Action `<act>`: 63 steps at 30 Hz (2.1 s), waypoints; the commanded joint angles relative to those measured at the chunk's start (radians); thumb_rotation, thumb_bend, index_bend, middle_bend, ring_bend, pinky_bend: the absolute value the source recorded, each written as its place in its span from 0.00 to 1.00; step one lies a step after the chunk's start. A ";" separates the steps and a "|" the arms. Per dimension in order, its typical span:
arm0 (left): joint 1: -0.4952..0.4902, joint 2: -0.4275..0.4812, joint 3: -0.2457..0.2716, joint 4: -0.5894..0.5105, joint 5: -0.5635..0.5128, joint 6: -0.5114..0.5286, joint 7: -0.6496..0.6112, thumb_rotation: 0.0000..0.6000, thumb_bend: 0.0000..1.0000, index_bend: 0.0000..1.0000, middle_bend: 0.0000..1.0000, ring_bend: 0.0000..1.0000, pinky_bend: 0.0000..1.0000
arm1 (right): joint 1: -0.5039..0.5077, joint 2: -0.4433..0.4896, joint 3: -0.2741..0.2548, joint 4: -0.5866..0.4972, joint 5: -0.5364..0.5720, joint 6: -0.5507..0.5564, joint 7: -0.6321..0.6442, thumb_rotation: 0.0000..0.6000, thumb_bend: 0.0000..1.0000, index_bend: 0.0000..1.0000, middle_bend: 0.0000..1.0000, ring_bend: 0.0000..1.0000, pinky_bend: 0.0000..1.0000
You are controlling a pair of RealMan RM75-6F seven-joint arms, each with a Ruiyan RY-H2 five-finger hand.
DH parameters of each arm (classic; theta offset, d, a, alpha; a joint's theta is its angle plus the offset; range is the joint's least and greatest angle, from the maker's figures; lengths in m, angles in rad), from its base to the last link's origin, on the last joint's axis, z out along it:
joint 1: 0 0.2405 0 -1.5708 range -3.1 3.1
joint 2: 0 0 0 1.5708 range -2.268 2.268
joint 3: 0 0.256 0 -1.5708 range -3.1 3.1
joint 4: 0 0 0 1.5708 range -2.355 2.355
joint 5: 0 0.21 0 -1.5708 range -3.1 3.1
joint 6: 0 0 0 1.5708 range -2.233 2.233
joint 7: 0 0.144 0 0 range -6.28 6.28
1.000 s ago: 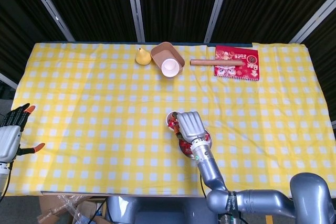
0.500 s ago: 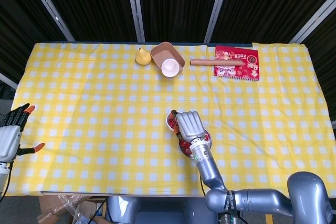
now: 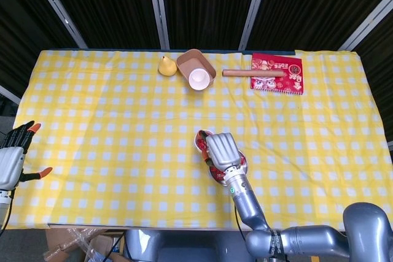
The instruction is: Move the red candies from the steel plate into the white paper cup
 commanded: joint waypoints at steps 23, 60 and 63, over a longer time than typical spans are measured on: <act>0.009 -0.017 -0.004 0.003 0.005 0.033 0.037 1.00 0.00 0.00 0.00 0.00 0.00 | -0.192 0.103 -0.227 -0.105 -0.100 0.040 0.076 1.00 0.43 0.30 0.85 0.92 0.95; 0.006 -0.013 -0.007 -0.003 -0.011 0.017 0.039 1.00 0.00 0.00 0.00 0.00 0.00 | -0.215 -0.009 -0.172 0.115 -0.101 -0.102 0.173 1.00 0.40 0.38 0.85 0.92 0.95; 0.006 -0.013 -0.007 -0.003 -0.013 0.016 0.039 1.00 0.00 0.00 0.00 0.00 0.00 | -0.218 -0.015 -0.172 0.124 -0.101 -0.108 0.175 1.00 0.40 0.38 0.85 0.92 0.95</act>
